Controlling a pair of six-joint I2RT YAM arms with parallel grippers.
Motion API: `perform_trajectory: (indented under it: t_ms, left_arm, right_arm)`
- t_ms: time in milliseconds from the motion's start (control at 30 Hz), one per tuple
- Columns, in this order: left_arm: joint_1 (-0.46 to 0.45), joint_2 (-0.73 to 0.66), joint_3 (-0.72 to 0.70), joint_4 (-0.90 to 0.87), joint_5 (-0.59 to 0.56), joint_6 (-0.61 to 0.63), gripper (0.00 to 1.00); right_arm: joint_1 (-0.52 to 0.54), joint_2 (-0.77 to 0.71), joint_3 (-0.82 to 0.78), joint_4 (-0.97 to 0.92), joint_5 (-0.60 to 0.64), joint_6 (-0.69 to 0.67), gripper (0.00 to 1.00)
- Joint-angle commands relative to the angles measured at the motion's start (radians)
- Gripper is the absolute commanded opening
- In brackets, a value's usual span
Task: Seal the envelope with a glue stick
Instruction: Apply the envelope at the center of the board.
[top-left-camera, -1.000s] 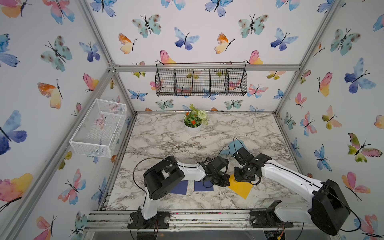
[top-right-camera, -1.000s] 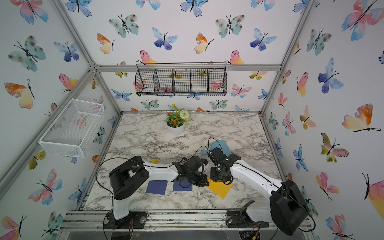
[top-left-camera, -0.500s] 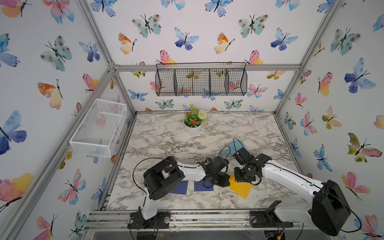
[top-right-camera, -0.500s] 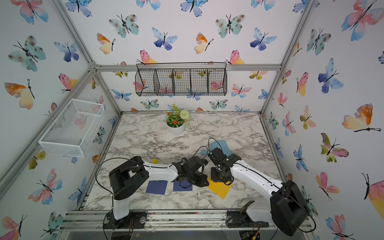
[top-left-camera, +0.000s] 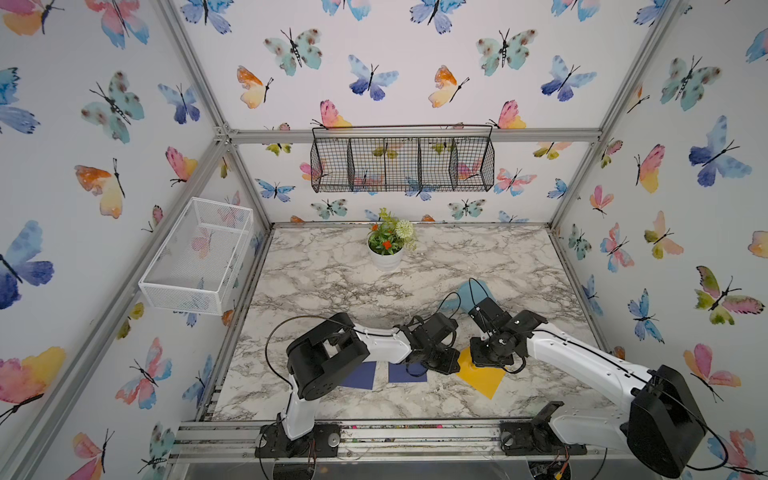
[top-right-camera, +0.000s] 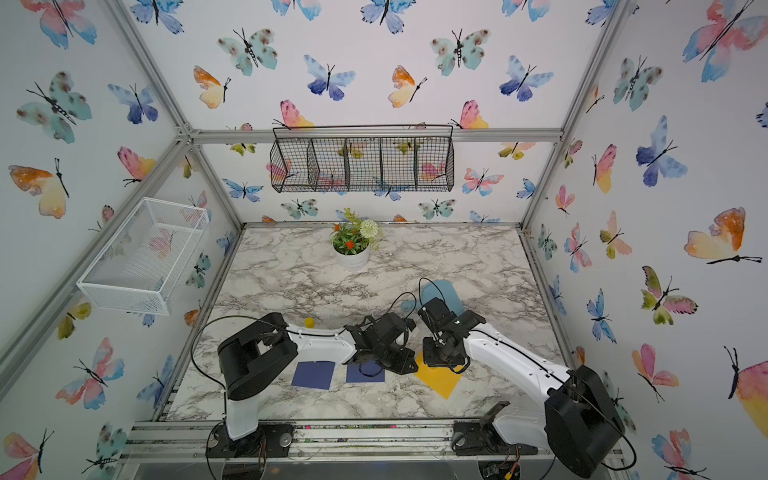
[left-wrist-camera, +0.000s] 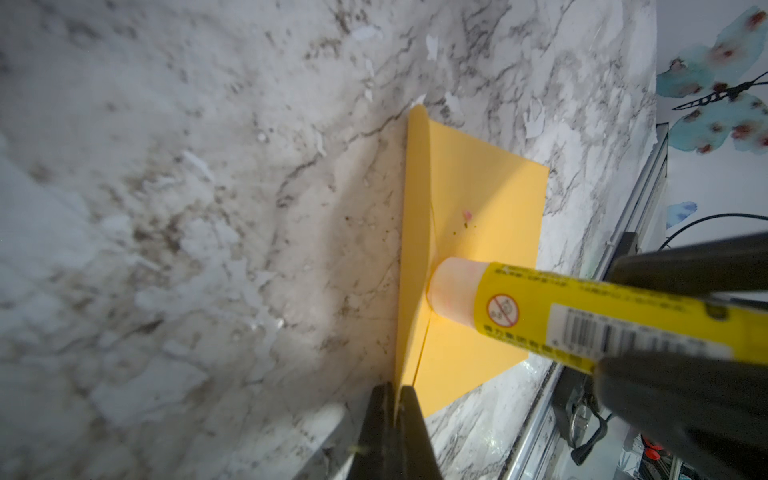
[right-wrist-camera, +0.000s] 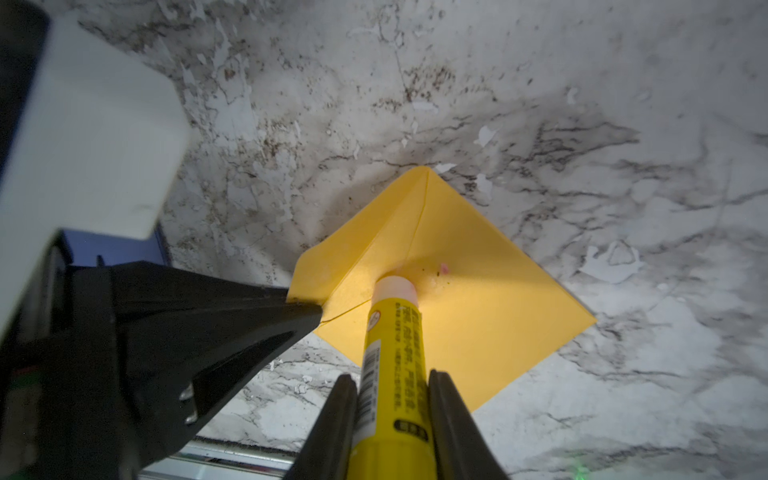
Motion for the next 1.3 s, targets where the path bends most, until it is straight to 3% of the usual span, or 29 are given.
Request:
perform_trajectory:
  t_ms: [0, 133, 333, 433, 767, 1033, 1100, 1267]
  left_arm:
    - [0.0, -0.022, -0.019, -0.055, -0.027, -0.001, 0.0]
    - [-0.001, -0.023, -0.021, -0.055, -0.027, -0.001, 0.0]
    - [-0.001, -0.023, -0.025, -0.049, -0.024, -0.001, 0.0]
    - [-0.002, -0.023, -0.025, -0.049, -0.023, -0.001, 0.0]
    - [-0.002, -0.023, -0.027, -0.047, -0.023, -0.001, 0.0]
    - [-0.001, -0.02, -0.021, -0.052, -0.021, 0.0, 0.0]
    - [0.0, -0.019, -0.018, -0.055, -0.021, 0.001, 0.0]
    - [-0.001, -0.023, -0.019, -0.061, -0.023, 0.004, 0.0]
  right_arm:
    - [0.005, 0.019, -0.006, -0.117, 0.125, 0.031, 0.02]
    - [0.005, 0.017, 0.016, -0.145, 0.196, 0.045, 0.02]
    - [0.005, 0.041, -0.025, -0.001, -0.048, -0.01, 0.02]
    - [0.005, 0.044, -0.035, 0.03, -0.092, -0.016, 0.02]
    - [0.005, 0.057, 0.013, -0.116, 0.148, 0.021, 0.02]
    - [0.005, 0.063, -0.037, 0.044, -0.148, -0.042, 0.02]
    - [0.005, 0.061, -0.032, 0.025, -0.104, -0.033, 0.02]
    - [0.005, 0.073, 0.013, -0.118, 0.146, 0.014, 0.02]
